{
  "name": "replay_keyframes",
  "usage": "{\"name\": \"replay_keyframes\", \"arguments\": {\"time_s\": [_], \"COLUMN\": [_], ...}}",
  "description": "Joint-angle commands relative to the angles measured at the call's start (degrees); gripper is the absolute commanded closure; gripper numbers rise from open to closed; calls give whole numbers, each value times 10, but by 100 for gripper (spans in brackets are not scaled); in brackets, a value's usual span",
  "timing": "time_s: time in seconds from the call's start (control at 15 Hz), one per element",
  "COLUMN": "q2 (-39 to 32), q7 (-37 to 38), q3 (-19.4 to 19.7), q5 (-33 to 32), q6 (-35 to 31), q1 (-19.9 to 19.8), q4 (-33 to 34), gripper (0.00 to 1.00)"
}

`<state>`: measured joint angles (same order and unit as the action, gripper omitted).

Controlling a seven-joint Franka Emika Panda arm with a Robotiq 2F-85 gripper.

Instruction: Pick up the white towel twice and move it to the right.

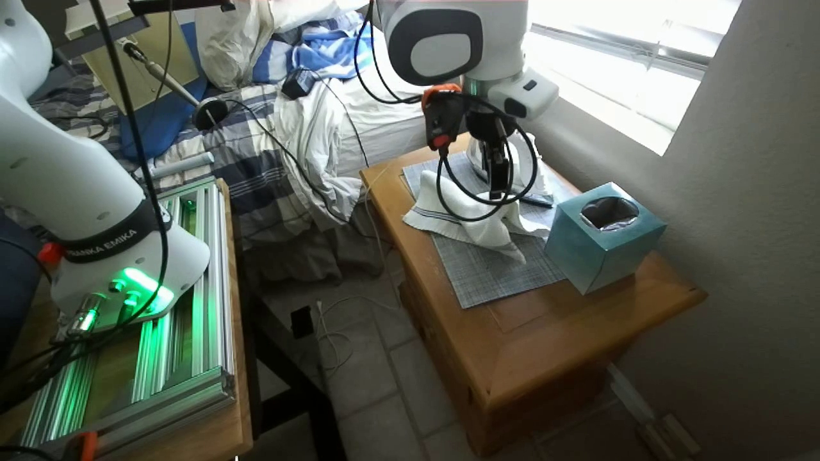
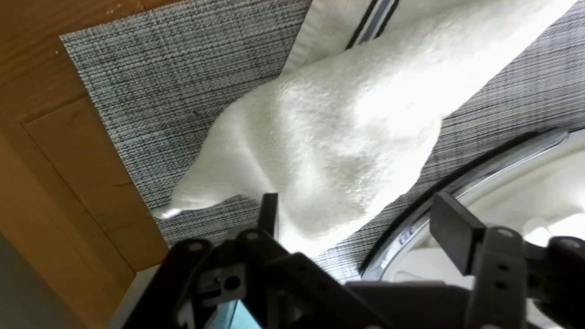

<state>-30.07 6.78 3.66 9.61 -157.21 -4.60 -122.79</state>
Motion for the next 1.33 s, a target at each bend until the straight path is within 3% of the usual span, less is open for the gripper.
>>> {"name": "replay_keyframes", "arguments": {"time_s": [0.0,0.13,0.27,0.53,0.6,0.67,1.13,1.27], "q2": [30,32,33,16,19,23,23,13], "q7": [-2,-7,36,98,54,69,67,111], "q3": [-34,-58,-51,-50,-63,-45,-52,-46], "q5": [30,73,98,155,159,137,146,158], "q6": [81,132,179,207,221,195,208,189], "q1": [-14,-28,-16,-8,-17,-4,-3,7], "q4": [-6,2,8,23,23,10,13,16], "gripper": [0,0,0,0,0,0,0,0]}}
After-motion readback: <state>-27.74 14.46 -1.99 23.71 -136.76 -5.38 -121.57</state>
